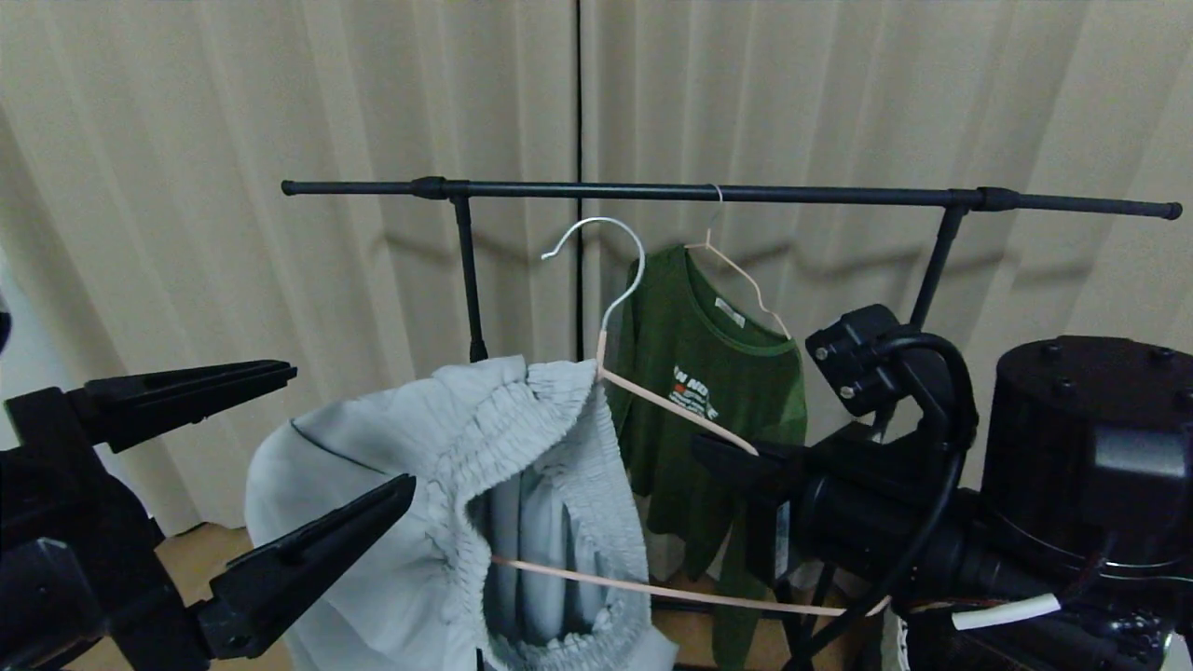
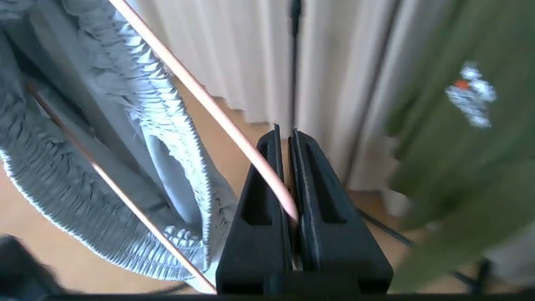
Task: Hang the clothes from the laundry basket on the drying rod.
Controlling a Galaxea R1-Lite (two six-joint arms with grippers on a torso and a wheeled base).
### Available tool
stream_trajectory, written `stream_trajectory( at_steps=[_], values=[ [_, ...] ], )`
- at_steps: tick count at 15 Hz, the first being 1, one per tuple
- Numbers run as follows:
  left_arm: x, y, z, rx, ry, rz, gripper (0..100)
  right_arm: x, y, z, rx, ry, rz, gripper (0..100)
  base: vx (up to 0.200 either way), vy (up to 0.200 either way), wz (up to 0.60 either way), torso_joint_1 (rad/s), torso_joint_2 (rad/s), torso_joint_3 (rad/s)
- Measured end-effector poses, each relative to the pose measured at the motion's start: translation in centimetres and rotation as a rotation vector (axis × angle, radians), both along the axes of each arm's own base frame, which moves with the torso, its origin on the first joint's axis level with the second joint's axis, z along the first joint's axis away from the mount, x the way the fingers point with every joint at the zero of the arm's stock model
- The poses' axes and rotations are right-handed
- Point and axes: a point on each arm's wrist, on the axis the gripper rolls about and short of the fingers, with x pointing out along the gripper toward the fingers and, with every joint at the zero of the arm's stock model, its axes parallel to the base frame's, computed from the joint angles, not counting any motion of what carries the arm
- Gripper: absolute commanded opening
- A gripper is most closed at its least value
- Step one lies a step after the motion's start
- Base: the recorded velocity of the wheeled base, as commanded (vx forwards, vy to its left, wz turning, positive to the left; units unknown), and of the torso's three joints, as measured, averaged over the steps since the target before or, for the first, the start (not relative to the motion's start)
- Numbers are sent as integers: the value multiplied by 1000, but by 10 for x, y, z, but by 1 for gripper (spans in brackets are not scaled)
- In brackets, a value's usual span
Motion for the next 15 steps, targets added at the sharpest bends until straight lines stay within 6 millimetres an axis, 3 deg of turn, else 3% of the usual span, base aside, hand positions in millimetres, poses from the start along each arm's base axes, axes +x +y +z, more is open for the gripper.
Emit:
stream_trajectory(
  at_steps=[5,10,15],
  values=[
    [7,-9,-4,70,-12,-28,100,-13,-14,-5,-34,-5,59,0,0,0,0,0,0,0],
    [36,-33,-18,162,6,-46,100,-23,-12,-5,-12,-28,141,0,0,0,0,0,0,0],
    [51,-41,-29,207,50,-30,100,-26,-12,-2,25,-105,222,0,0,0,0,0,0,0]
  ],
)
